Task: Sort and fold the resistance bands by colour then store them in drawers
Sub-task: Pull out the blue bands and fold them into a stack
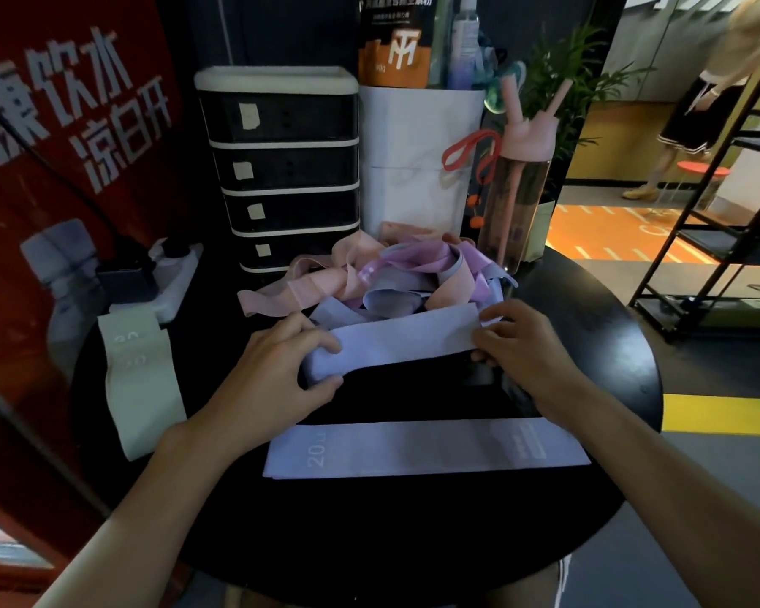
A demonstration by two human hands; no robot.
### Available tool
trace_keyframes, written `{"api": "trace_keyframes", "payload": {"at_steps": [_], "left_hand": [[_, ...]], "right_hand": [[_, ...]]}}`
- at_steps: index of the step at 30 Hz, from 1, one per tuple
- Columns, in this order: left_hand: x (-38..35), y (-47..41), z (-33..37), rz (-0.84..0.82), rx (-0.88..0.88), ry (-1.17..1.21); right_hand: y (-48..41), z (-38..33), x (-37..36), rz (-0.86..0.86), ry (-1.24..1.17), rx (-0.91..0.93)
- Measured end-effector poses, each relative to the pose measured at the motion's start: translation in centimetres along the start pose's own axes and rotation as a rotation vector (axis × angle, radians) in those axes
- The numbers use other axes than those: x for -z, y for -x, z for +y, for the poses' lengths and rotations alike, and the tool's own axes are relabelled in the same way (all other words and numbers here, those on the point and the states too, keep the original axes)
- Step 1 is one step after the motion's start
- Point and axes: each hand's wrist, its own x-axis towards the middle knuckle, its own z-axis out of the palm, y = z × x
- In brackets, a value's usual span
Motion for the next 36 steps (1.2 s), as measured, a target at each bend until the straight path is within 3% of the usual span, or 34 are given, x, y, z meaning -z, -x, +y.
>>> {"api": "trace_keyframes", "payload": {"at_steps": [6,12,16,23,28,36], "left_hand": [[-0.6,0.0,0.6,-0.14,0.05,-0.07],[-0.9,-0.3,0.2,-0.106,0.064,-0.103],[-0.6,-0.4,0.1,-0.079,0.048,-0.05],[-0.4,-0.7,0.1,0.017,0.062,0.116],[-0.1,-1.0,0.0,0.068,0.141,0.146],[1.4,-0.5,0.6,0.138,0.109,0.137]], "right_hand": [[0.8,-1.4,0.4,-0.014,-0.108,0.197],[1.4,-2.1,0.7,-0.129,-0.084,0.273],[1.2,-1.9,0.8,-0.059,0.019,0.353],[1.3,-2.1,1.6,0.014,-0.037,0.359],[1.4,-2.1,2.2,0.084,-0.092,0.377],[1.5,-1.7,3.5,0.196,-0.044,0.342]]}}
